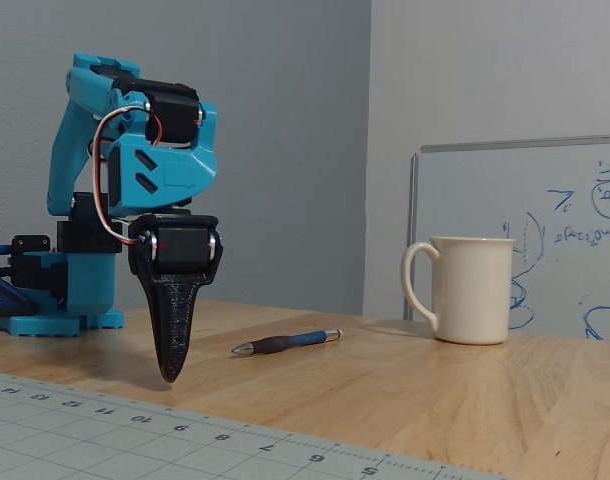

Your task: Touch the pen.

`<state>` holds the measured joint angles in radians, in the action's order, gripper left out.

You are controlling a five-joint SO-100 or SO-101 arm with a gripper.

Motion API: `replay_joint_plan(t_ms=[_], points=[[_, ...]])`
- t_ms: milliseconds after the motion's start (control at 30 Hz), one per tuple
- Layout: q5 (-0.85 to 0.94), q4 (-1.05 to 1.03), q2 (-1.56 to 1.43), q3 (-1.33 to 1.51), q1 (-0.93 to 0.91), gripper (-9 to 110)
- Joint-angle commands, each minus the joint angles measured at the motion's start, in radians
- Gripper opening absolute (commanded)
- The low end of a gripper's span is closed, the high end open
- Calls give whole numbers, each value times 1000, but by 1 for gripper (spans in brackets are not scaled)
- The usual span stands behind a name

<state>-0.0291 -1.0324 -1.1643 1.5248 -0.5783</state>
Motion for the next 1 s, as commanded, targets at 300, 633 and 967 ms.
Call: replay_joint_plan(t_ms=[300, 633, 967], points=[[-18, -143, -2192, 1617, 669, 1], [-14, -143, -2192, 1617, 670, 1], [-8, -143, -2192, 1617, 680, 1]])
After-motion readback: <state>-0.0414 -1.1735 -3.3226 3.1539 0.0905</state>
